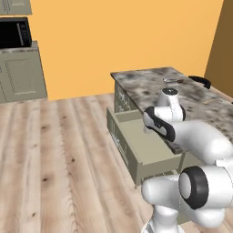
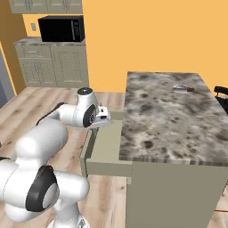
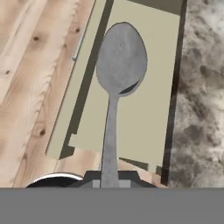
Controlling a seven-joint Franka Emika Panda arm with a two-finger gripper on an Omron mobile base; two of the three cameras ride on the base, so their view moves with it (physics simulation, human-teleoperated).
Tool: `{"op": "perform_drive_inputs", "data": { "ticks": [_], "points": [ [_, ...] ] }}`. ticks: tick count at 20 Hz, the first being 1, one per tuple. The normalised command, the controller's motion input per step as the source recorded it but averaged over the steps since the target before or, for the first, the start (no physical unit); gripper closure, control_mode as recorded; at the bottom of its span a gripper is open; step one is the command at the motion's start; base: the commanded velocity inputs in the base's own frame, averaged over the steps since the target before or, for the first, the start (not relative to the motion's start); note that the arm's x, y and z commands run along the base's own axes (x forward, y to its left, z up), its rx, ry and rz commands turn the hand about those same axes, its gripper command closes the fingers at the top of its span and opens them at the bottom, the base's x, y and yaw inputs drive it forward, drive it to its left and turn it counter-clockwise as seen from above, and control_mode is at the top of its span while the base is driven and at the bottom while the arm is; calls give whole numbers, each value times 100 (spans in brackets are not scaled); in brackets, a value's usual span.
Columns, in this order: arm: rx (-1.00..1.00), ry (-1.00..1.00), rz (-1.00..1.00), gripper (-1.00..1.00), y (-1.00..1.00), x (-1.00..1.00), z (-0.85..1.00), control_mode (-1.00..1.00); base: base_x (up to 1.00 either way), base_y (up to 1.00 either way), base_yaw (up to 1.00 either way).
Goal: Pick up the metallic utensils from the counter and place them in the open drawer. Make sure not to pick up any wooden utensils.
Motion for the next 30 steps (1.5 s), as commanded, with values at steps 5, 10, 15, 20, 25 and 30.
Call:
{"op": "perform_drive_inputs", "data": {
  "ticks": [5,10,15,20,25,30],
  "points": [
    [1,2,0,100,4,36,-67,-100,0,0,0],
    [2,1,-2,100,10,24,-60,-100,0,0,0],
    [9,0,-5,100,20,18,-47,-100,0,0,0],
    [5,0,-4,100,29,8,-50,-100,0,0,0],
    [1,0,-4,100,41,0,-54,-100,0,0,0],
    [0,0,-3,100,70,-1,-35,-100,0,0,0]
  ]
}}
